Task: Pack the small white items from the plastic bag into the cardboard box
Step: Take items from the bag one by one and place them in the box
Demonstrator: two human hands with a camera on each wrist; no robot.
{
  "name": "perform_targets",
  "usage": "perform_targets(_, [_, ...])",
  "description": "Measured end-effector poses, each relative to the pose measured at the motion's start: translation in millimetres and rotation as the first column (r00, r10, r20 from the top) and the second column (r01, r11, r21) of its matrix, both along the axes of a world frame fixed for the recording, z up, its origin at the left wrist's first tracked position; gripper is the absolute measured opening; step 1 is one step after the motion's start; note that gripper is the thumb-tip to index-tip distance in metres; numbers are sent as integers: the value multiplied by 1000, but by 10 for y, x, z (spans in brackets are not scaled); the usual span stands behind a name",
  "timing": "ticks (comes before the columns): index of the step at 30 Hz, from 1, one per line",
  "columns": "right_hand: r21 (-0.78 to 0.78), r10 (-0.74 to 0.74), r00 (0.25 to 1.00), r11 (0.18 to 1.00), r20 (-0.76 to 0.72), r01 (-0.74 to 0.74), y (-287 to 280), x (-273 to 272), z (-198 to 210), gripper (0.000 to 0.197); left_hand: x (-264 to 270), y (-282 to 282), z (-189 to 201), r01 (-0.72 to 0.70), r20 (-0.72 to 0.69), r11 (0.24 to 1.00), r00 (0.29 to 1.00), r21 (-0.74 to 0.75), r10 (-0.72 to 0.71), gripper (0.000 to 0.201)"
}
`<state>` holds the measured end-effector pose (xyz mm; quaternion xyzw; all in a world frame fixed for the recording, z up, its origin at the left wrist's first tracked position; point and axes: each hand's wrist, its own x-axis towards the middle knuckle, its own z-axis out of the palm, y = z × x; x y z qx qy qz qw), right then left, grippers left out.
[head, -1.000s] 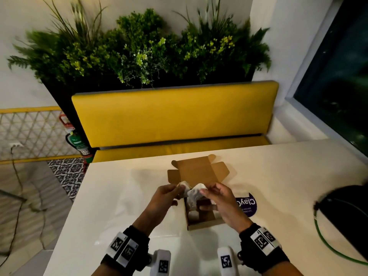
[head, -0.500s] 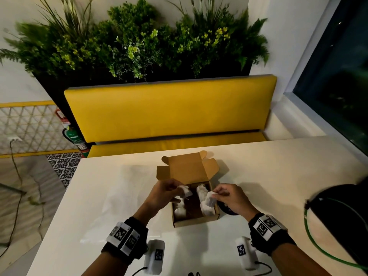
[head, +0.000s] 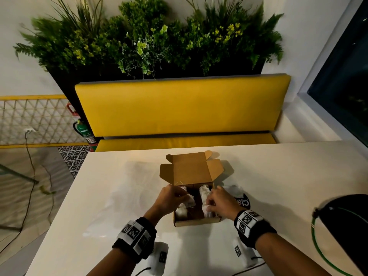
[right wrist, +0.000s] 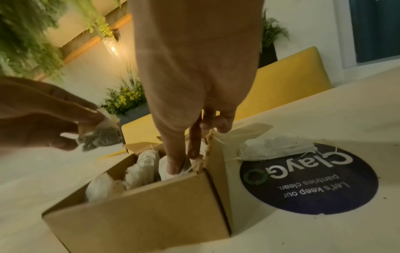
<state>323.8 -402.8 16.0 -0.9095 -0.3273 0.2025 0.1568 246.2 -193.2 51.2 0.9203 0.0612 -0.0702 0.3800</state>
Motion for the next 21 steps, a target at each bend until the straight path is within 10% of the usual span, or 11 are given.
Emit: perform_targets(21, [-71,134,950,990,282,-119,31,20,-58,12,-28,104,-99,20,-26,998,999,-67,-22,17])
